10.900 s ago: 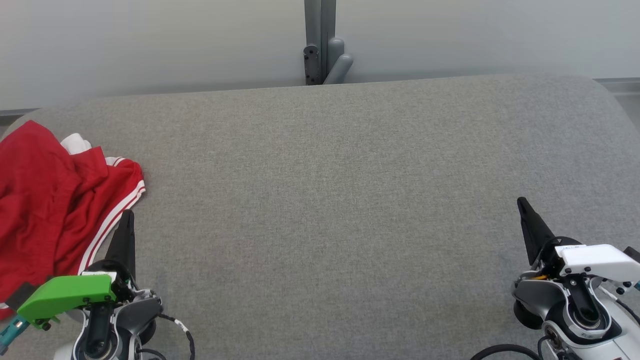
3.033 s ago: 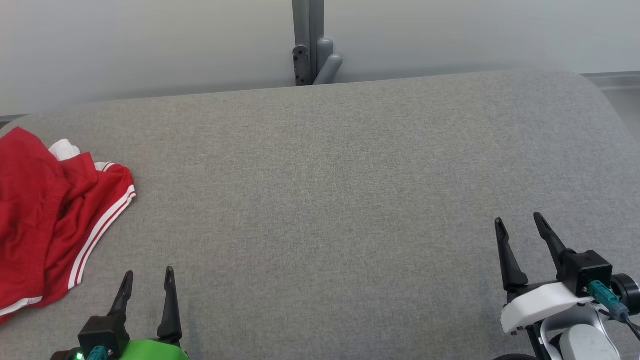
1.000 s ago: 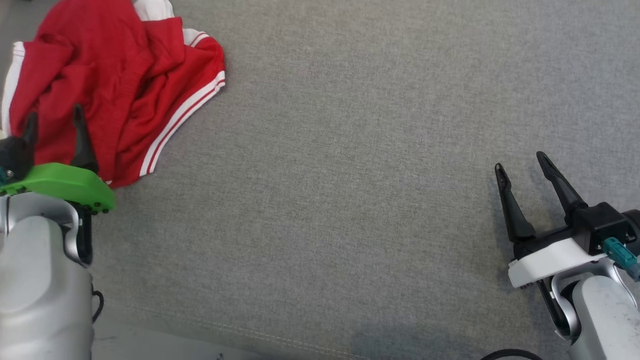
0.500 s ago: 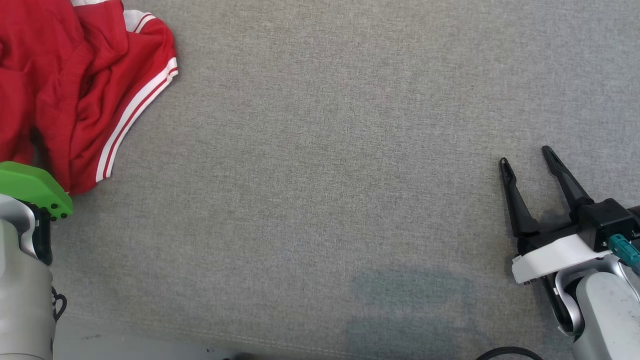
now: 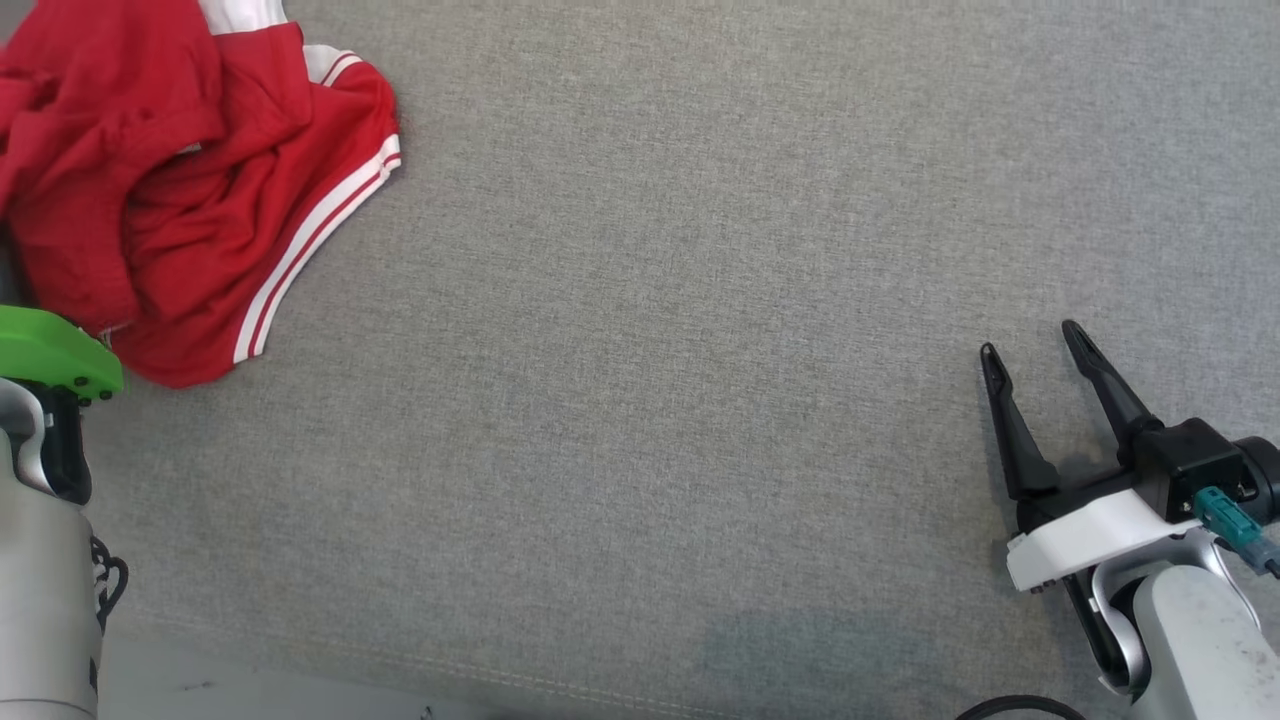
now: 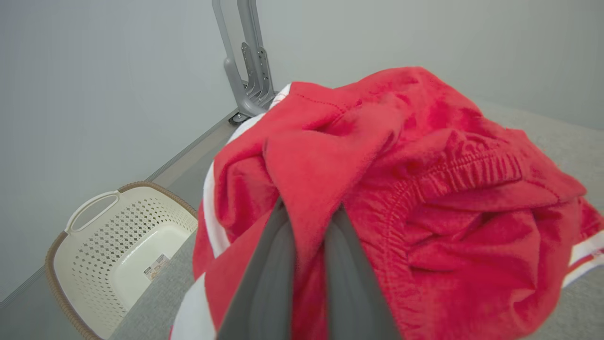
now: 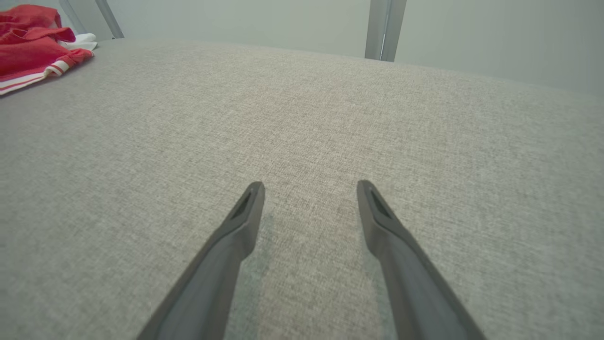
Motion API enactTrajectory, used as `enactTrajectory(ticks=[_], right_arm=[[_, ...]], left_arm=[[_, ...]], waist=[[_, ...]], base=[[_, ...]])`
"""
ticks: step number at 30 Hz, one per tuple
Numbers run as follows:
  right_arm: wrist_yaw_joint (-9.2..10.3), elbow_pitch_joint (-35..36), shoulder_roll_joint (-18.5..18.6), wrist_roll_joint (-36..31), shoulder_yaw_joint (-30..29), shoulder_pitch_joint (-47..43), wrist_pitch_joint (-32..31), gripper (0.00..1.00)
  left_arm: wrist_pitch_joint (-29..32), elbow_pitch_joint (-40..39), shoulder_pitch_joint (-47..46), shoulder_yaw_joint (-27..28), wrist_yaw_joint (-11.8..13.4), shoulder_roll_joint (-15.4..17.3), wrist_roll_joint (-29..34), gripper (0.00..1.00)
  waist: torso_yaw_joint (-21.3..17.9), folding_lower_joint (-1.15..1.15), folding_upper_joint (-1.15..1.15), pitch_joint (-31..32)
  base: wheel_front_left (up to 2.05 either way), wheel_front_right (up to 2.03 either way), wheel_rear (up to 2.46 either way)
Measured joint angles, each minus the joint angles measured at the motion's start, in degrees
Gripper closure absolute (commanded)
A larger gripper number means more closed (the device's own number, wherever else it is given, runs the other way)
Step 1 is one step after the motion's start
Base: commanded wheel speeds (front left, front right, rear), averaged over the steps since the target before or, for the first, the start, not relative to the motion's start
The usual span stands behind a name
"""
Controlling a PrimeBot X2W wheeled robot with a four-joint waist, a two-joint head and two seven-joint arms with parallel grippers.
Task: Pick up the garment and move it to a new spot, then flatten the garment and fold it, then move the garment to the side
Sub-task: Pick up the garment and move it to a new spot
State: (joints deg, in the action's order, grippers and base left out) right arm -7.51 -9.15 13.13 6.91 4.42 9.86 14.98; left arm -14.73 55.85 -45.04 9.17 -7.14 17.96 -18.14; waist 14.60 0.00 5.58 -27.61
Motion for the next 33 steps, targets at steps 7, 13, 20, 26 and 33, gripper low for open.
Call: enactTrajectory(ticks=[7, 13, 20, 26, 33], right_arm=[[0.0, -0.98, -2.34, 0.42, -0.14, -1.62, 0.0, 0.0], [0.0, -1.44, -4.3, 0.52, 0.11, -1.7, 0.0, 0.0], [0.0, -2.03, -6.3, 0.6, 0.16, -2.11, 0.0, 0.0], [0.0, -2.29, -7.39, 0.68, 0.02, -2.28, 0.0, 0.0], [0.0, -2.33, -8.28, 1.04, 0.27, -2.11, 0.0, 0.0]], left_arm=[[-0.05, -17.51, 4.26, -5.31, -0.25, -1.01, -4.59, 1.0], [4.46, -33.49, 8.78, -9.7, -0.26, -2.4, -9.01, 1.0], [13.05, -53.99, 16.5, -17.96, 0.21, -9.65, -11.26, 1.0], [17.24, -62.66, 21.58, -27.94, 1.23, -13.78, -12.38, 1.0], [18.29, -62.89, 22.04, -38.57, 2.97, -15.02, -14.59, 1.0]], waist=[[0.65, 0.0, 0.0, 3.02], [0.14, 0.0, 0.0, 5.41], [-3.45, 0.0, 0.02, 7.74], [-8.3, 0.0, 0.02, 9.19], [-14.85, 0.0, 0.02, 9.91]], base=[[0.0, 0.0, 0.0], [0.0, 0.0, 0.0], [0.0, 0.0, 0.0], [0.0, 0.0, 0.0], [0.0, 0.0, 0.0]])
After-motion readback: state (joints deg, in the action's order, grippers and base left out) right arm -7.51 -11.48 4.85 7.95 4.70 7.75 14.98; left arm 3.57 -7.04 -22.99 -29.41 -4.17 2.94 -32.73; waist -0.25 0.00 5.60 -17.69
